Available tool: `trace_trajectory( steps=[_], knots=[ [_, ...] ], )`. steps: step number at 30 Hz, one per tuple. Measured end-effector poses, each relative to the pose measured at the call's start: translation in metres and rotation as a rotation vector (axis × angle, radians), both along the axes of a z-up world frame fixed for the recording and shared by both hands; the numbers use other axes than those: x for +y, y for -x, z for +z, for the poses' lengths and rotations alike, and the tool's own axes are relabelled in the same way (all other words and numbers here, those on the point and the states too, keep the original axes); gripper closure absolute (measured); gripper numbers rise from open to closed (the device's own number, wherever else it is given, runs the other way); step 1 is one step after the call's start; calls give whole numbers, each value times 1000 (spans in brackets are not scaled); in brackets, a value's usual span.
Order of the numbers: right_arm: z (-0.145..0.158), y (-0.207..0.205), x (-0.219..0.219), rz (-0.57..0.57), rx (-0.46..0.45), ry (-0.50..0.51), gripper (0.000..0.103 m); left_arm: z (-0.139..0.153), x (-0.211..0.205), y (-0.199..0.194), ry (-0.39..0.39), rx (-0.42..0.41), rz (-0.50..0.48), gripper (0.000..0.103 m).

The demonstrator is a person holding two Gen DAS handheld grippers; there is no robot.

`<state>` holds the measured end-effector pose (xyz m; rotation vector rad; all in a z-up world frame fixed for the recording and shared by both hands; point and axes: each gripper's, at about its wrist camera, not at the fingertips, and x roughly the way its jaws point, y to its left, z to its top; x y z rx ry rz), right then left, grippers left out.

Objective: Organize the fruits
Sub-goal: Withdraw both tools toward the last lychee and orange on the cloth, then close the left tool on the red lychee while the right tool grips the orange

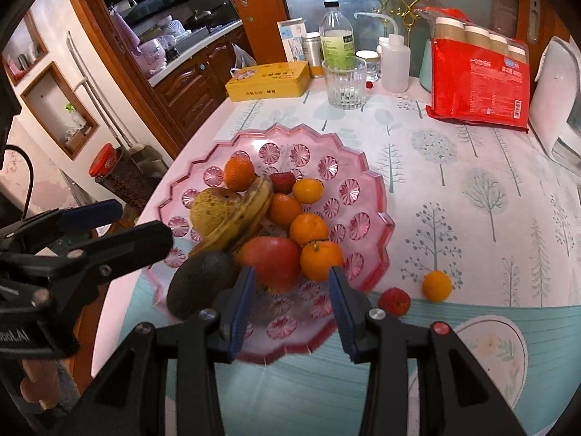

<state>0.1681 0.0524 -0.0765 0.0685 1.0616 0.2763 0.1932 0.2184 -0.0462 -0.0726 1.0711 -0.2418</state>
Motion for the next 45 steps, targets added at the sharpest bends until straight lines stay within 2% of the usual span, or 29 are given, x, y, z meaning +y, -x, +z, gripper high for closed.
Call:
trace_trajectory(
  steps=[5, 13, 17, 21, 26, 32, 37, 40, 45],
  knots=[
    [24, 13, -25, 22, -41, 5, 61, 22, -7, 20, -14, -44, 44, 16],
    [70, 16, -97, 59, -130, 104, 61, 41, -47, 45, -19, -71, 80, 15],
    [83, 10, -129, 107, -168, 171, 61, 45, -81, 55, -23, -73, 94, 15],
    [82, -2, -151, 172, -190, 229, 61, 41, -111, 63, -41, -80, 107, 15],
    [51, -17, -173, 243, -144, 185, 61, 19, -149, 73, -47, -84, 132, 15],
    [-4, -28, -173, 339, -71, 114, 61, -35, -180, 76, -78, -73, 208, 17],
    [-48, -38, -159, 401, -16, 84, 61, -85, -190, 69, -64, -45, 259, 34],
    [-65, -41, -152, 421, 6, 68, 61, -111, -190, 62, -23, -37, 305, 38],
    [-90, -50, -142, 440, 49, 16, 61, -132, -183, 54, 17, -38, 370, 45]
  ],
)
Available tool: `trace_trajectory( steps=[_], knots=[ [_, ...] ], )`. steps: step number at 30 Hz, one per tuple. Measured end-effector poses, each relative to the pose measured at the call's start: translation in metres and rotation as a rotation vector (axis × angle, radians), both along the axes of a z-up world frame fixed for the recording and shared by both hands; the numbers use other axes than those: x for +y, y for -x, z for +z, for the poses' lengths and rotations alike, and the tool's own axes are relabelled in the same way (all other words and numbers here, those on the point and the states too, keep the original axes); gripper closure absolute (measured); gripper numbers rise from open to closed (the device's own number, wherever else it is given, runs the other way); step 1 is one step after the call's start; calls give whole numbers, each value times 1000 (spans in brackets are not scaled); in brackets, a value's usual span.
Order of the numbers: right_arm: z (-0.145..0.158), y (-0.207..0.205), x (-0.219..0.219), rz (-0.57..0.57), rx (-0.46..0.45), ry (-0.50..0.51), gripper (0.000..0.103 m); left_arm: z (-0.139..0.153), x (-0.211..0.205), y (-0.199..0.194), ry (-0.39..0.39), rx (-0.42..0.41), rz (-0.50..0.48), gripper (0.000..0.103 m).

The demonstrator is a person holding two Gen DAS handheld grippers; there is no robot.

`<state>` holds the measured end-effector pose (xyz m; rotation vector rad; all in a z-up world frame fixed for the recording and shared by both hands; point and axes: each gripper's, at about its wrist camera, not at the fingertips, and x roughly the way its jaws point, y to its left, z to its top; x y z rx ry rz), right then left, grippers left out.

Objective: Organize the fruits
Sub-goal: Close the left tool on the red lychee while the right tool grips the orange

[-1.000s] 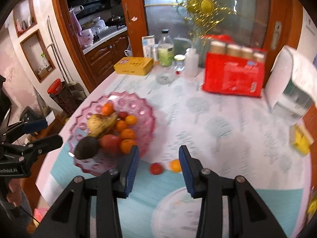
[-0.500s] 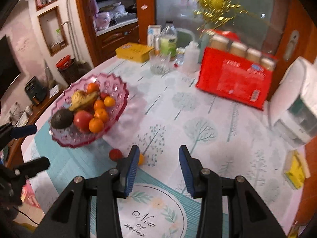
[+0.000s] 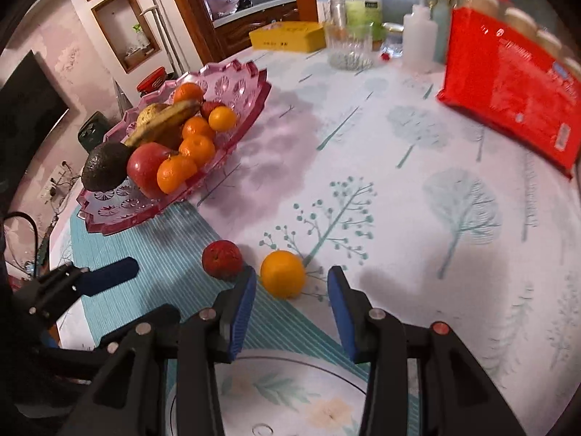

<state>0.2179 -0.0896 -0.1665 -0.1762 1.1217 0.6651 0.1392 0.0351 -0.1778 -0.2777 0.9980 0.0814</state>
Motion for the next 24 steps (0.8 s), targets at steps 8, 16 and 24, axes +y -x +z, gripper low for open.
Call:
trace_trajectory(
  steps=[8, 16, 24],
  knots=[
    [-25, -7, 5, 5, 66, -43, 71, -15, 6, -10, 6, 13, 28, 46],
    [-26, -6, -22, -83, 74, -81, 71, -20, -4, -23, 11, 9, 33, 51],
    [-27, 0, -61, -203, 88, -116, 71, -29, -23, -43, -24, 29, 53, 55]
  ],
)
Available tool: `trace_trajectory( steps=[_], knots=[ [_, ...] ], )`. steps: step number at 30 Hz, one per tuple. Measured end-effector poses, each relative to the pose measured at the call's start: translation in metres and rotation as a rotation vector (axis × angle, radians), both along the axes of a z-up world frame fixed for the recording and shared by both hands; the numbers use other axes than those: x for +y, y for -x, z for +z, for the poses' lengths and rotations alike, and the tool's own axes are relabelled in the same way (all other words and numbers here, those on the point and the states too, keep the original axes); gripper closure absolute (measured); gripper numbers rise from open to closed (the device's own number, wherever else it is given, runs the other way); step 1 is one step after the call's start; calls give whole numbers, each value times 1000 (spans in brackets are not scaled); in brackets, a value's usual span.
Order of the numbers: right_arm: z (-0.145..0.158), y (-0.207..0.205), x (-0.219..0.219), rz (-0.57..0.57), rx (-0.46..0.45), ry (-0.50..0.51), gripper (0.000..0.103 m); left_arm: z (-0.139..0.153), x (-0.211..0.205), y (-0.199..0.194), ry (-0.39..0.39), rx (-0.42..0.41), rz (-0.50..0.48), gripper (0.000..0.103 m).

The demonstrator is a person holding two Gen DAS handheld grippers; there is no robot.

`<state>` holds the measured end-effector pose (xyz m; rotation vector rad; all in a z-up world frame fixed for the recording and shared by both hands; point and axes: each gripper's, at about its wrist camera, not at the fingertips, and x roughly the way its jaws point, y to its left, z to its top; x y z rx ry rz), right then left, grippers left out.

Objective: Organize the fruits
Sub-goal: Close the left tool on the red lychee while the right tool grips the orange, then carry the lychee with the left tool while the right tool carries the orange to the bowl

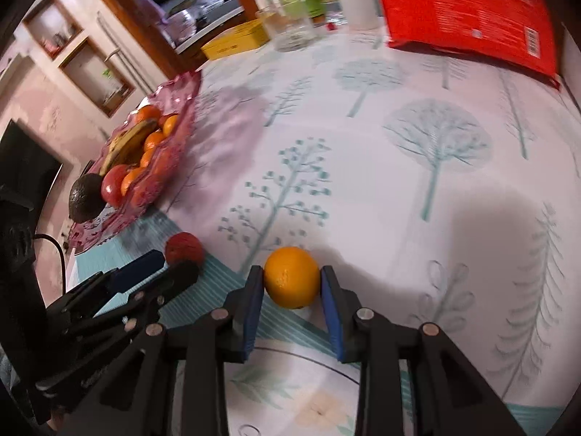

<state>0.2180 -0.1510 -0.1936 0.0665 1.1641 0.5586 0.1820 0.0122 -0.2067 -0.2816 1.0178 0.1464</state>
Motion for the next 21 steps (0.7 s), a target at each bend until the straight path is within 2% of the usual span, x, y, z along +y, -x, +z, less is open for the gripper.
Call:
trace_trajectory(
  steps=[6, 14, 21],
  knots=[
    [1, 6, -6, -14, -16, 10, 71, -6, -13, -15, -68, 34, 16, 70],
    [2, 14, -7, -15, -22, 21, 71, -3, -21, -16, -61, 65, -20, 71],
    [12, 27, -9, -32, -28, 16, 71, 18, -27, -2, -50, 66, -83, 71]
  ],
)
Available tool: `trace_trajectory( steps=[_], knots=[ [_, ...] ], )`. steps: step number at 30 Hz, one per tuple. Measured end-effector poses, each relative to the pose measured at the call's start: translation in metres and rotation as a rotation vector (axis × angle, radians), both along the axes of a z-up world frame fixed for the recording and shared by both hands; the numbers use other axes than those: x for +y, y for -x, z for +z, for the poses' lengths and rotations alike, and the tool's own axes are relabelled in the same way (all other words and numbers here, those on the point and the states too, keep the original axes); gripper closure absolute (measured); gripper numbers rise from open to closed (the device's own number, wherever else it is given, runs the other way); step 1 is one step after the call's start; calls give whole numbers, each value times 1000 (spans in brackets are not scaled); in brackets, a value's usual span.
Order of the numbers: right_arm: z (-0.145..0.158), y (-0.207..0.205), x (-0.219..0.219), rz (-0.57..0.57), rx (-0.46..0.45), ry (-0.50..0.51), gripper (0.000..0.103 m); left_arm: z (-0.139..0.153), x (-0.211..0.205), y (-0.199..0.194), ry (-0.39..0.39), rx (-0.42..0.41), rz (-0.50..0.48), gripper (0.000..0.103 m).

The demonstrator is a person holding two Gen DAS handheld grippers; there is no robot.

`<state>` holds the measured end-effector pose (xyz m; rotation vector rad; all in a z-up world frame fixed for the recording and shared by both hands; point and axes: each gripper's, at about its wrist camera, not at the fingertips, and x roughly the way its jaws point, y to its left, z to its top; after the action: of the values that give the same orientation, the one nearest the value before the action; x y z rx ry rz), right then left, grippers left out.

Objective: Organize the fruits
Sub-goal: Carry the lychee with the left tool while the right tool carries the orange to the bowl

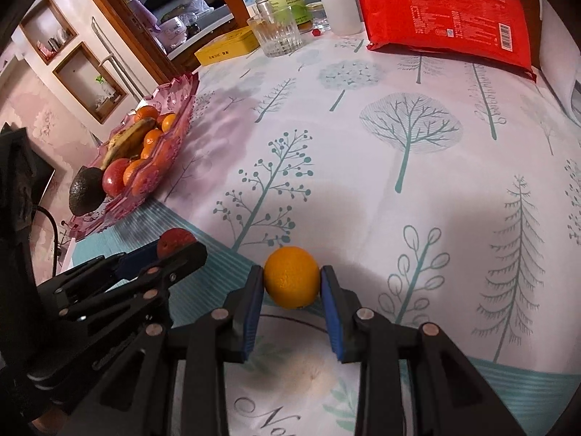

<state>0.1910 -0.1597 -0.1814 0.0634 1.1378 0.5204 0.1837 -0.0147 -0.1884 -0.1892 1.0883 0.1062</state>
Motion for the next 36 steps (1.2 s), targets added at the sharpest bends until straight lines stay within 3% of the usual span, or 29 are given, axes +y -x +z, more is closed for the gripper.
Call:
trace_trajectory(
  steps=[8, 19, 25, 36],
  knots=[
    [21, 22, 6, -15, -10, -12, 71, 34, 12, 32, -1, -1, -79, 71],
    [77, 43, 49, -13, -83, -44, 71, 95, 76, 60, -21, -44, -131, 71],
    [107, 47, 88, -25, -137, -48, 71, 131, 125, 49, -31, -89, -164, 71],
    [161, 35, 158, -121, -241, -46, 71, 186, 187, 0, -117, -171, -331, 71]
  ],
)
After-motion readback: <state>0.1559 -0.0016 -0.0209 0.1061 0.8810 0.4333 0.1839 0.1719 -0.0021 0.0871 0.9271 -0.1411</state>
